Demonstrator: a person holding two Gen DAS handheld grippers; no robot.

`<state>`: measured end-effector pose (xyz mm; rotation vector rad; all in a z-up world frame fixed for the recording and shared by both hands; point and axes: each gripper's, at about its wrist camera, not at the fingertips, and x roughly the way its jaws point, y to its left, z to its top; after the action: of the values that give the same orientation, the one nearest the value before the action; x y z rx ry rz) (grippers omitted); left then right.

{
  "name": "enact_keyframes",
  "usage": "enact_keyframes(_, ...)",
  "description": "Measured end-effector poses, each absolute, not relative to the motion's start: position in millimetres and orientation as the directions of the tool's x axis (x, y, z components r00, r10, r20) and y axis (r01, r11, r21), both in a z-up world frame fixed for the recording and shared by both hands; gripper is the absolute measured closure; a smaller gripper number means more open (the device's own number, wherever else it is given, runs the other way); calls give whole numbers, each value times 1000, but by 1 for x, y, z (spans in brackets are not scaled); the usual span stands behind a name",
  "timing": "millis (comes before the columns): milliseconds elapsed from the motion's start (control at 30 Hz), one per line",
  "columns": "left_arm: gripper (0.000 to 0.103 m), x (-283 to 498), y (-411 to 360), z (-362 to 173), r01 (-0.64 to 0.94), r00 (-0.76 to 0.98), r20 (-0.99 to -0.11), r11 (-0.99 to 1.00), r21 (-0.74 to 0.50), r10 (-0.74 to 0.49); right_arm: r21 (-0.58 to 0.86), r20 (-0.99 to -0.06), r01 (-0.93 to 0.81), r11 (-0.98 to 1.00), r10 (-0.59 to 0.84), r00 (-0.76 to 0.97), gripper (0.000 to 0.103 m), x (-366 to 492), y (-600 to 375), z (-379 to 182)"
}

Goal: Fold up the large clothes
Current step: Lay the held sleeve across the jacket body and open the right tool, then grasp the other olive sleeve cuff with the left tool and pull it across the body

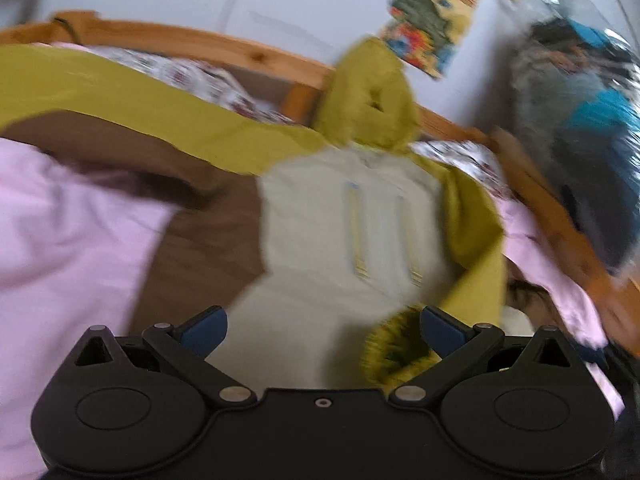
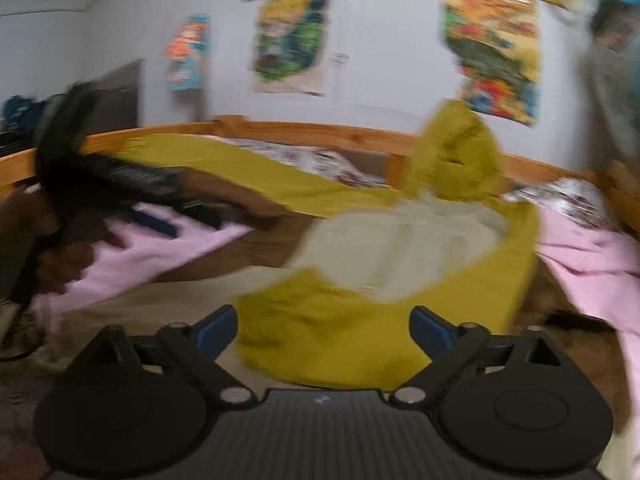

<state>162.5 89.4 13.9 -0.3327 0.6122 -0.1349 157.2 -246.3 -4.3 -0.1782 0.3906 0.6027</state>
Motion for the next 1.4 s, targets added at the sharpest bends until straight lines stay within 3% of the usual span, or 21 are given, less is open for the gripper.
enact_keyframes(167,10,187,46,12,207,768,-527,919,-335,-365,31,-437,-431,902,400,806,10,240,-280,15)
enact_keyframes(267,24,203,24,4,261,731,-546,907,-331,-410,83,-461,-354,932,351,815,17,296,-291,21)
enact_keyframes(300,35,209,18,0,268,722,-556,907,-324,-412,84,-472,-331,940,330,817,22,313,-292,19)
enact_keyframes(333,56,212,13,-5,272,715,-567,910,-314,-409,88,-488,-304,949,307,817,27,330,-291,20)
enact_keyframes(367,71,217,9,-10,274,707,-580,913,-304,-405,93,-508,-279,956,287,812,29,346,-288,20)
enact_keyframes(400,92,220,6,-14,272,699,-591,914,-300,-402,103,-539,-253,962,267,799,38,363,-287,20)
enact_keyframes(433,93,220,6,-17,274,702,-583,911,-309,-409,119,-552,-237,964,262,792,68,375,-284,20)
enact_keyframes(500,96,209,11,-16,298,743,-514,899,-320,-429,131,-558,-196,972,236,796,91,388,-281,27)
enact_keyframes(600,97,178,22,-1,323,847,-375,925,-201,-377,113,-515,-186,976,217,829,98,401,-271,45)
enact_keyframes(700,97,151,47,12,279,919,-246,949,-148,-308,97,-470,-165,982,191,862,98,414,-261,64)
enact_keyframes(833,97,142,82,1,125,939,-285,962,-242,-194,99,-465,-158,982,186,865,103,438,-246,72)
enact_keyframes(1000,94,139,93,-36,32,885,-440,964,-266,-151,134,-504,-290,947,318,803,102,450,-233,57)
enact_keyframes(1067,93,140,96,-43,-37,879,-466,959,-281,-103,96,-491,-307,947,313,813,90,442,-234,52)
enact_keyframes(1133,93,142,110,-44,-119,881,-471,936,-332,-55,77,-474,-282,956,284,833,35,431,-247,48)
enact_keyframes(1233,93,148,135,-42,-250,867,-497,889,-383,29,43,-492,-235,971,225,841,28,420,-271,38)
enact_keyframes(1333,90,160,150,-47,-313,814,-581,847,-430,6,-13,-557,-264,964,212,803,23,407,-289,19)
enact_keyframes(1400,88,159,151,-50,-320,805,-593,847,-425,7,-22,-602,-299,954,226,766,18,400,-295,3)
